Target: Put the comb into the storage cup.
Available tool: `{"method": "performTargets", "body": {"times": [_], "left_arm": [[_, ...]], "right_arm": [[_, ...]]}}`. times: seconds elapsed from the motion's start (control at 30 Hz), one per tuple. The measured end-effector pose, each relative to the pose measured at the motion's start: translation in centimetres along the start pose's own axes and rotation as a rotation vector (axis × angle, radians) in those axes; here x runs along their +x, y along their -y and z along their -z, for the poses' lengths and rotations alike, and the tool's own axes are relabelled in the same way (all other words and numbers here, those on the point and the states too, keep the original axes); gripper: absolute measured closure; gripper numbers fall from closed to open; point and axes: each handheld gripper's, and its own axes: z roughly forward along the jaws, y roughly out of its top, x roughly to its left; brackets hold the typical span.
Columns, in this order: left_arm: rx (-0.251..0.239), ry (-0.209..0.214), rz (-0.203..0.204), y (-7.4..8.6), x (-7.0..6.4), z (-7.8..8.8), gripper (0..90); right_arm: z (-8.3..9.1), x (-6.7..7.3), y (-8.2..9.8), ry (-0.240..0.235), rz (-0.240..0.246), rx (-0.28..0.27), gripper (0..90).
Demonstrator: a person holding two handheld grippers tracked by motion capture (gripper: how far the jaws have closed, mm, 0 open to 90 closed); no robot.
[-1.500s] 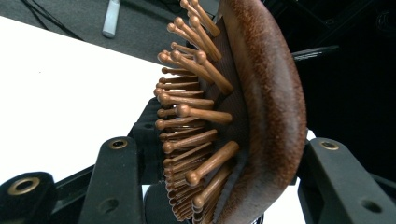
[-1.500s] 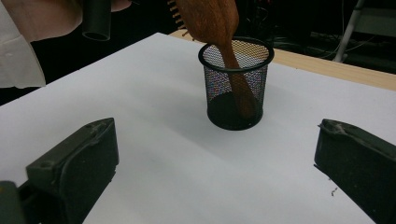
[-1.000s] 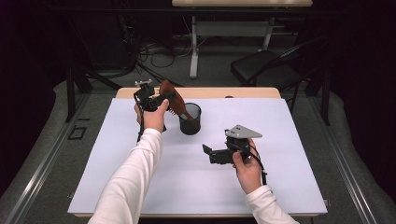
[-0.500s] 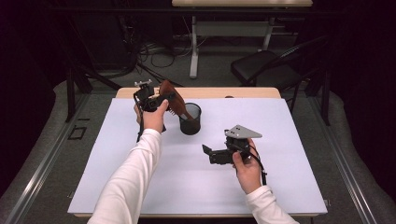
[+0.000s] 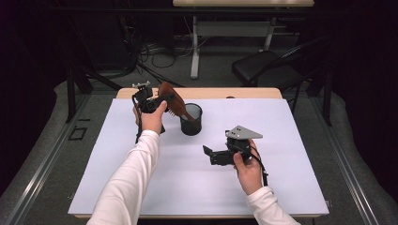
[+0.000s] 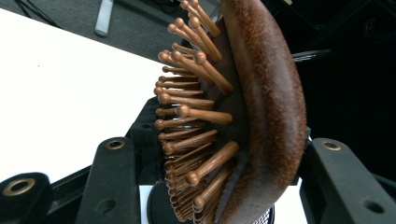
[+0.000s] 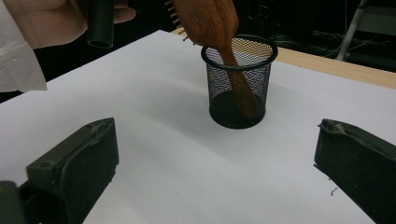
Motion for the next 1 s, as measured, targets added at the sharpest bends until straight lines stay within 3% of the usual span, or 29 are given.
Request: {"method": "performTargets", "body": {"times": [0.53, 1.0], "left_arm": [[-0.006, 0.031, 0.016, 0.2, 0.9, 0.0, 47.5], [-0.013, 0.029, 0.016, 0.2, 1.2, -0.1, 45.6]], "right_arm": [[0.0, 0.0, 0.0, -0.001, 0.007, 0.004, 0.0], [0.0, 0.0, 0.0, 0.003, 0.013, 0.008, 0.0]]}}
